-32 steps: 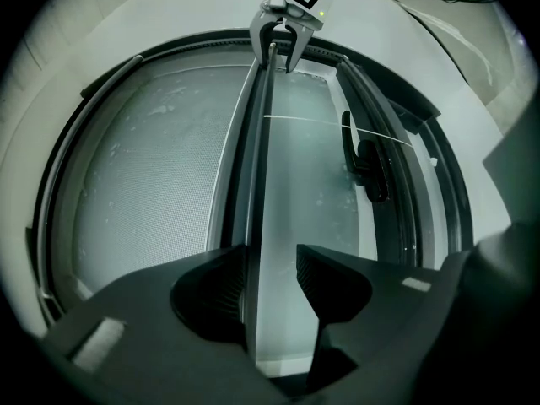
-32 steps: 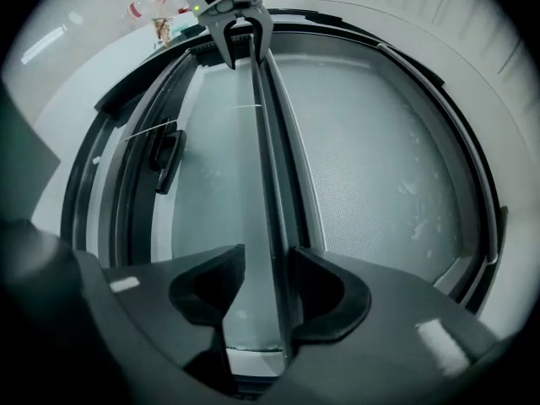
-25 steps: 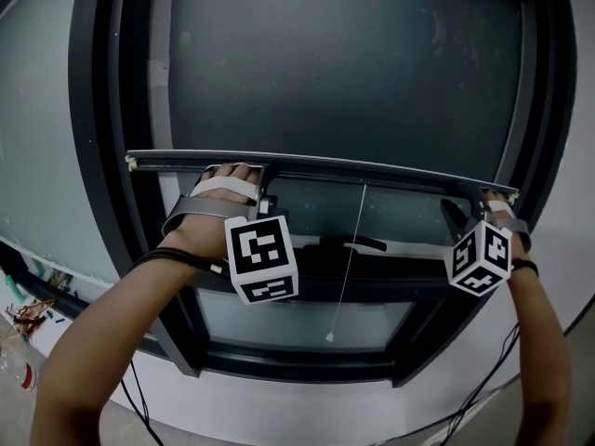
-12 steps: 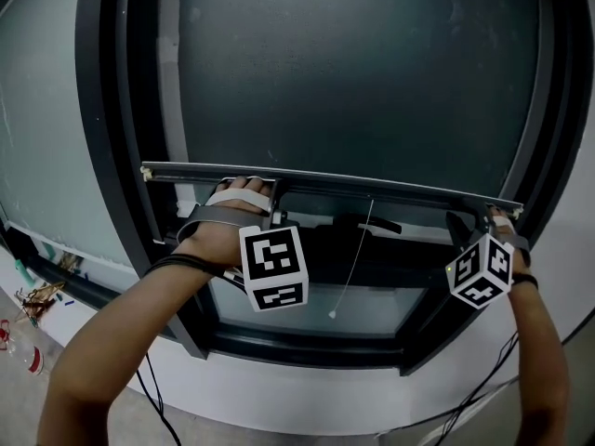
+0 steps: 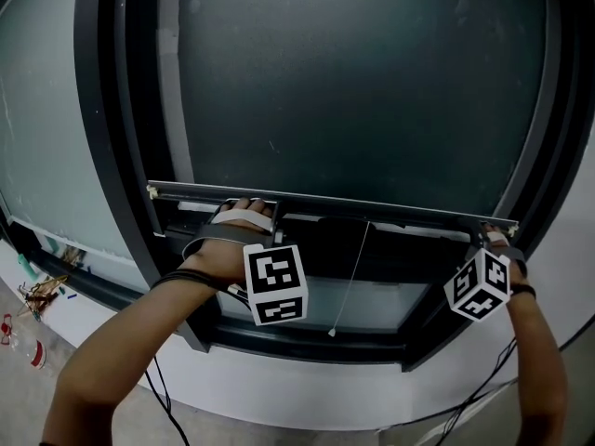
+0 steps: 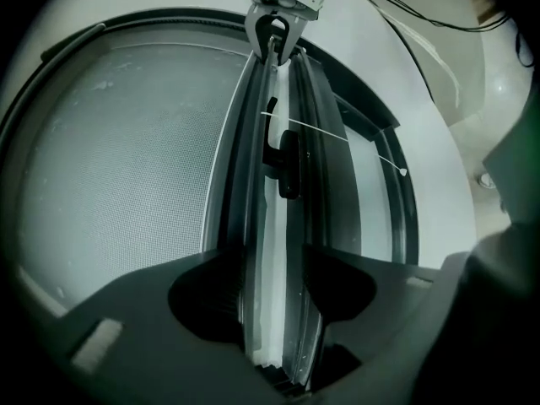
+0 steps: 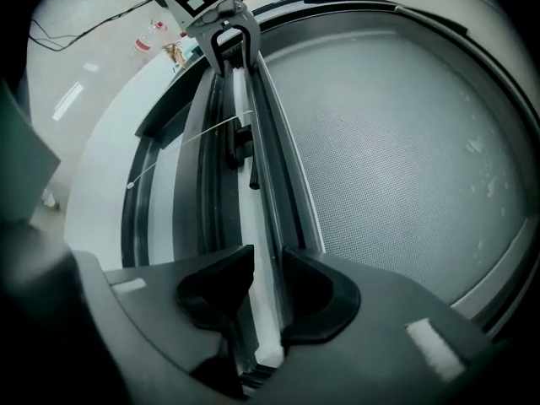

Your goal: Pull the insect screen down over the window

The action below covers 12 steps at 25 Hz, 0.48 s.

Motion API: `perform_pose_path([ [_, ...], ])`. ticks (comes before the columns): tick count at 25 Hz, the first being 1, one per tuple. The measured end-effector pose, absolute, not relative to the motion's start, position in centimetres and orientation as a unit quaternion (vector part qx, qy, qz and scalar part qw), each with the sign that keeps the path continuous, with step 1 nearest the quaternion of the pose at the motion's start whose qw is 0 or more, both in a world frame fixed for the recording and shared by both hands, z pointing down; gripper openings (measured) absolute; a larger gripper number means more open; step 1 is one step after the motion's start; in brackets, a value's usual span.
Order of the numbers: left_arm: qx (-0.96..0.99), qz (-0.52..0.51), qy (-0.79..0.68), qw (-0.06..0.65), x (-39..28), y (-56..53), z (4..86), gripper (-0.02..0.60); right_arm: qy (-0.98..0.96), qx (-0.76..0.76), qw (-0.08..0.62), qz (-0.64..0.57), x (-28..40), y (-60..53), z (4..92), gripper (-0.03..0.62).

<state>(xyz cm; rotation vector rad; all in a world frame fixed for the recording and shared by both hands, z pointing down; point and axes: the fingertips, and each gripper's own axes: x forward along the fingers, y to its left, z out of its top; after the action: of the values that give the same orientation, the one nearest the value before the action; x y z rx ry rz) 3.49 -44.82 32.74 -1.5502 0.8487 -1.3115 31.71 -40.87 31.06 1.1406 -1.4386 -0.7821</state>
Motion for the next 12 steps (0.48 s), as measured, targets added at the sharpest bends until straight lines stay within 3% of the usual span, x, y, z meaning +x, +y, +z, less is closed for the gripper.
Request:
perform_pose_path([
  [12, -0.631, -0.538, 0.339, 0.444, 3.5, -45.2, 35.9, 0.238, -0.610, 0.470, 0.552, -0.320, 31.8, -41.1, 34.2, 0.117],
])
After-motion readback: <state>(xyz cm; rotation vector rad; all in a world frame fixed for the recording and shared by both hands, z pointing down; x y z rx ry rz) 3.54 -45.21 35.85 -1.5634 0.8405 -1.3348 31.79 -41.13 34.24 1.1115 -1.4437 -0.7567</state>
